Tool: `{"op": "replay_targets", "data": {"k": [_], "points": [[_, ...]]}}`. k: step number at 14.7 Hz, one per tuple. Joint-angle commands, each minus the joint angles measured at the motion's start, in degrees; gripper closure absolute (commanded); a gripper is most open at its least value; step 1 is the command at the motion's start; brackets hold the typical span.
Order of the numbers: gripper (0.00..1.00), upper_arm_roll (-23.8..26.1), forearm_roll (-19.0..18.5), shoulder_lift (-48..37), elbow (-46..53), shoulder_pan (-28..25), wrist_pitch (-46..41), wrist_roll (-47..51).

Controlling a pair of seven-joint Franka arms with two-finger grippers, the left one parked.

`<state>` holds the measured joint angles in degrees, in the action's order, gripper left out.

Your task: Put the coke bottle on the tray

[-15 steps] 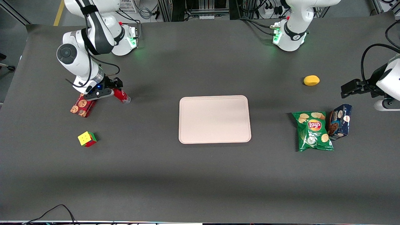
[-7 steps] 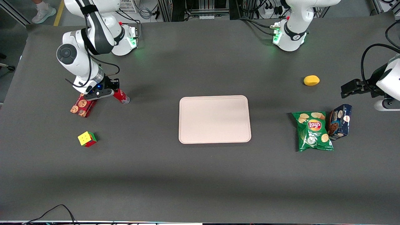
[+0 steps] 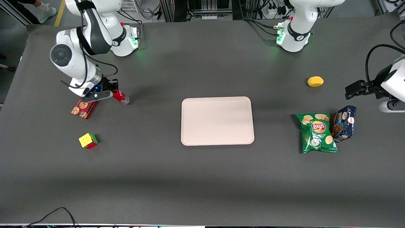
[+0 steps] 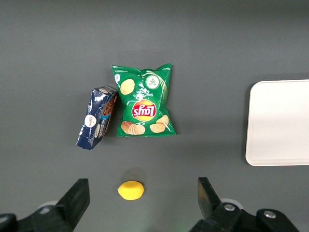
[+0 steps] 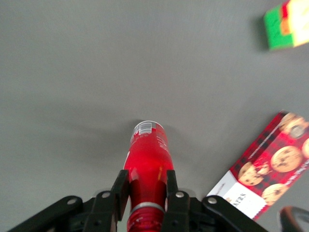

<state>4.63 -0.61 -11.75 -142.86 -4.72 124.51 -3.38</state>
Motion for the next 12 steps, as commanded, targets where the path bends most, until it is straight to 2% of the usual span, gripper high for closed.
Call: {"op": "replay_targets", "data": {"k": [1, 4, 6, 9, 12], "points": [[1.0, 0.47, 0.7, 0.93, 14.76, -0.11, -11.54, -2.33], [1.0, 1.78, 0.7, 4.09, 28.82, -0.2, -23.66, -2.07], [1.0, 2.14, 0.7, 6.55, 34.55, -0.29, -28.51, -1.98], [1.0, 2.05, 0.78, 7.53, 36.24, -2.74, -28.88, -0.58], [1.0, 0.91, 0.78, 9.54, 38.87, -8.62, -28.88, 5.56]]}}
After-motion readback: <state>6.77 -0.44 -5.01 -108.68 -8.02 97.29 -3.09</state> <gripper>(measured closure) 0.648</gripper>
